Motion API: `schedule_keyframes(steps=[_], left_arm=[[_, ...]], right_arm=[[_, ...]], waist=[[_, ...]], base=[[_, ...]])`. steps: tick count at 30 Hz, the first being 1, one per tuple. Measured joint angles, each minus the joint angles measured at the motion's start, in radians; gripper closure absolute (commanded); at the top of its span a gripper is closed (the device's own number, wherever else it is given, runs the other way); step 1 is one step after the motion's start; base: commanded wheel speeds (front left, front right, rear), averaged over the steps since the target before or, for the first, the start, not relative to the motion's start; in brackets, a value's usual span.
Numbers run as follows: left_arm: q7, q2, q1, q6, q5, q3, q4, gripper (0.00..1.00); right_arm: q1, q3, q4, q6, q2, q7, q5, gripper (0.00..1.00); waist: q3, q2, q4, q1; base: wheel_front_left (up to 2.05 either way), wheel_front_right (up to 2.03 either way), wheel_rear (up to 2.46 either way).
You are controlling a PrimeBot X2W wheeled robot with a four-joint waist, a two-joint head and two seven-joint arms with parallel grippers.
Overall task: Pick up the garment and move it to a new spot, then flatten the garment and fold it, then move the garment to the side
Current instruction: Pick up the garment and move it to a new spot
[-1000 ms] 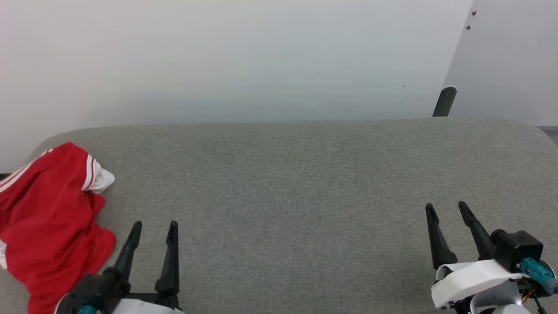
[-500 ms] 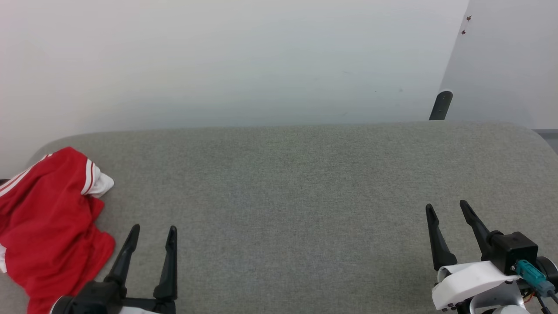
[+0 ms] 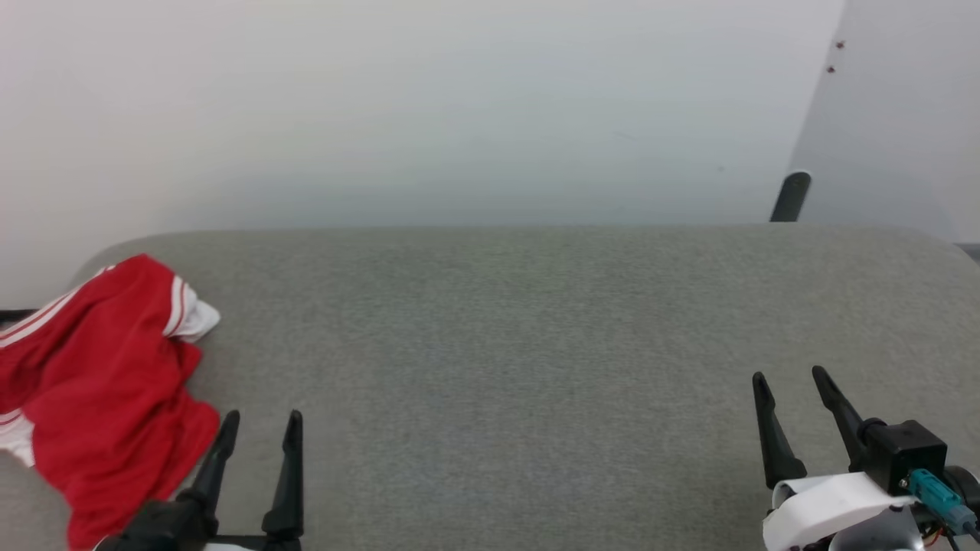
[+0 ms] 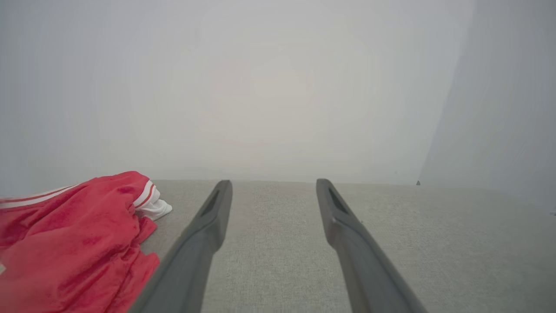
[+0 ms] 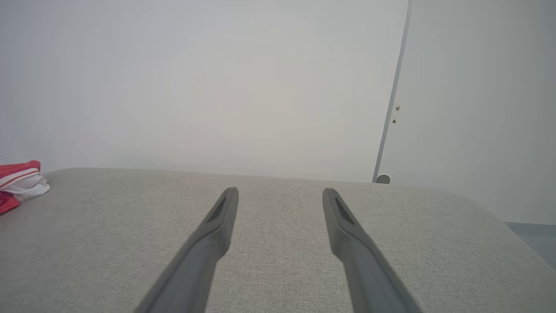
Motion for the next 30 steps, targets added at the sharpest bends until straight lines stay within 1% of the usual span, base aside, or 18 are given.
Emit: schedule_keyframes(steps=[6,14,24,30], left_arm=[[0.05,0.002,-0.007,0.018,-0.041,0.032,0.027,0.0],[0.089,0.027,-0.014,0.037,-0.059,0.059,0.023,0.0],[0.127,0.052,0.003,0.063,-0.079,0.095,-0.022,0.0],[0.132,0.052,0.02,0.084,-0.096,0.119,-0.054,0.0]], right_arm=[[0.019,0.013,0.005,0.0,0.001,0.004,0.009,0.0],[0.019,0.079,0.03,0.0,0.002,0.004,0.033,0.0],[0.011,0.164,0.064,0.0,0.002,-0.014,0.095,0.0],[-0.028,0.19,0.088,0.0,0.003,-0.022,0.105,0.0]], waist=[[-0.015,0.0001,0.057,0.0],[-0.04,0.0,0.166,0.0],[-0.069,0.0001,0.319,0.0],[-0.069,0.0,0.384,0.0]], base=[[0.0,0.0,0.0],[0.0,0.0,0.0],[0.0,0.0,0.0],[0.0,0.0,0.0]])
